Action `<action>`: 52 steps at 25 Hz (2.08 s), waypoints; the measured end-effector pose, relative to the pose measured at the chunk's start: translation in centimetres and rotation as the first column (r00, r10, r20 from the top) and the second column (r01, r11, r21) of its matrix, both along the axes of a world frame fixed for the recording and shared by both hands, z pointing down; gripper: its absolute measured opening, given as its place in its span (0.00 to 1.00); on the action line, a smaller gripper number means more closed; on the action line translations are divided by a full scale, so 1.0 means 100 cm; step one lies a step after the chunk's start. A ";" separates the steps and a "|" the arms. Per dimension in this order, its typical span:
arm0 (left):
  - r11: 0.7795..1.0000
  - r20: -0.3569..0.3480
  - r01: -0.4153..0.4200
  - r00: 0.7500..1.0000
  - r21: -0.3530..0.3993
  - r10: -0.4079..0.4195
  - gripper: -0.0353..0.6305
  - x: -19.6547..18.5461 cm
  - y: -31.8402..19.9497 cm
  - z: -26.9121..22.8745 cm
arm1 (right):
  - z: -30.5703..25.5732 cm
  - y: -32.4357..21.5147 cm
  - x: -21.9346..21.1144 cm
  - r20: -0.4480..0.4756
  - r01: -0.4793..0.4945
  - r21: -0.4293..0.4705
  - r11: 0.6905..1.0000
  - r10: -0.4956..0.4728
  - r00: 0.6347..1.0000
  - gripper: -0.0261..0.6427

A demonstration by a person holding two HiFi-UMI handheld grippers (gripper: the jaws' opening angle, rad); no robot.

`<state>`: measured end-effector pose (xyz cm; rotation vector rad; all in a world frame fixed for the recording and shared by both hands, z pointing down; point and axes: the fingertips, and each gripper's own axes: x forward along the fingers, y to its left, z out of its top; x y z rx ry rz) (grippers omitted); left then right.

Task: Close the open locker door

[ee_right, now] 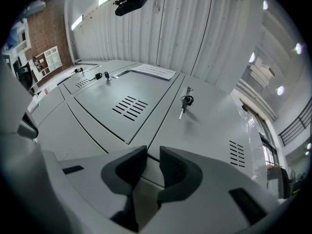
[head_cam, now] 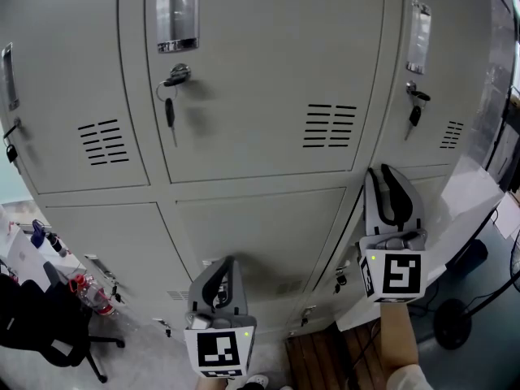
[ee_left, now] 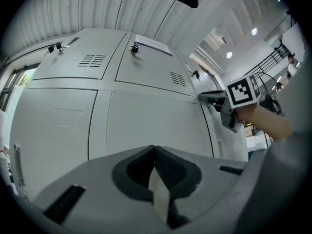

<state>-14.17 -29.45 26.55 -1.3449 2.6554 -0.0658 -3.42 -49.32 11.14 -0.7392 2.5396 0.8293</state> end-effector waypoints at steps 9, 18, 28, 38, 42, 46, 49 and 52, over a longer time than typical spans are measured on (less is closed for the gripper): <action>1.000 -0.002 -0.003 1.000 -0.002 0.003 0.06 0.001 -0.001 0.001 | -0.002 -0.003 -0.001 -0.005 0.180 -0.121 0.976 -0.182 0.983 0.17; 1.000 0.000 -0.010 1.000 -0.002 0.010 0.06 0.007 -0.005 0.001 | -0.005 0.007 0.005 -0.006 0.128 -0.051 0.990 -0.128 0.992 0.17; 1.000 -0.009 -0.030 1.000 -0.003 0.030 0.06 0.013 -0.013 0.002 | 0.029 0.003 0.041 0.051 0.047 -0.159 0.986 -0.039 0.998 0.17; 0.998 -0.011 -0.069 0.998 -0.009 0.068 0.06 0.027 -0.026 0.008 | 0.109 0.000 0.067 -0.027 -0.040 -0.331 0.943 0.033 0.999 0.13; 0.996 -0.018 -0.084 0.996 -0.012 0.084 0.06 0.033 -0.030 0.012 | 0.135 -0.003 0.076 -0.039 -0.055 -0.425 0.904 0.043 0.998 0.09; 0.996 -0.021 -0.089 0.996 -0.021 0.088 0.06 0.031 -0.031 0.018 | 0.155 -0.006 0.085 -0.084 -0.109 -0.471 0.875 0.079 0.993 0.08; 0.996 -0.028 -0.089 0.996 -0.021 0.088 0.06 0.031 -0.032 0.021 | 0.166 -0.008 0.092 -0.092 -0.128 -0.505 0.853 0.094 0.991 0.07; 0.996 -0.035 -0.091 0.995 -0.021 0.090 0.06 0.032 -0.033 0.022 | 0.173 -0.009 0.098 -0.090 -0.132 -0.537 0.833 0.099 0.991 0.07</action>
